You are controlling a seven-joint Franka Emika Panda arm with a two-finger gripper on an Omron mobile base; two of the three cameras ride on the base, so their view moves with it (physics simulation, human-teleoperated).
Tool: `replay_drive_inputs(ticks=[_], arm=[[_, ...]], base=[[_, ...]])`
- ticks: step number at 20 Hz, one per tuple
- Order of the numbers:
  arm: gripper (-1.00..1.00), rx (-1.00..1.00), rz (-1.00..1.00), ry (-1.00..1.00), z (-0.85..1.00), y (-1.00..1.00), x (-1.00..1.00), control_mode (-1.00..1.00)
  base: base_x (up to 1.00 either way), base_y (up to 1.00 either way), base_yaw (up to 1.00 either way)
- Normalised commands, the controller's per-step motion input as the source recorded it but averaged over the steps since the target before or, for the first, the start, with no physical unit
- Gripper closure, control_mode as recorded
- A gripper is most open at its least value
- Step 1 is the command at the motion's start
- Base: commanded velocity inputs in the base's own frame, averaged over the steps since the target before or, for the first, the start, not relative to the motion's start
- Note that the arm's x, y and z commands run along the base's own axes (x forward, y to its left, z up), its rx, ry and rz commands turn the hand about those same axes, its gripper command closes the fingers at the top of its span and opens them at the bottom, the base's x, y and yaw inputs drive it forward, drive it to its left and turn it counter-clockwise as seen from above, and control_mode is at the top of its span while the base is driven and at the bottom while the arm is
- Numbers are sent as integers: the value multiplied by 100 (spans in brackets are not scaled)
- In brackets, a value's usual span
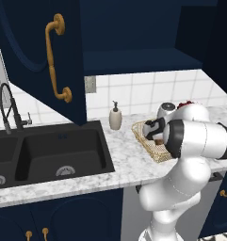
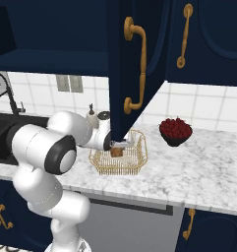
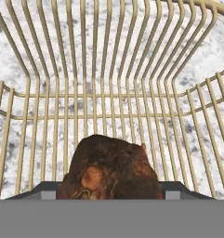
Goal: Open the cabinet, pick up the bread from the cabinet and place it in the basket. Then move the basket to the dining counter.
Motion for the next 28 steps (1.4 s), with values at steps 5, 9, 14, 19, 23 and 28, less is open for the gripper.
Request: replay_drive_inputs(ticks=[5,9,14,19,23,28], arm=[[-100,0,-15,-3,0,6,-8,-100],[-100,-1,-6,0,8,11,0,-100],[-100,-8,2,0,47,3,-47,-100],[-100,-18,3,6,69,22,-46,-100],[-100,-14,5,7,54,42,-32,-100],[-100,-11,2,7,17,40,-15,-100]], base=[[0,0,0],[0,0,0],[0,0,0],[0,0,0],[0,0,0],[0,0,0]])
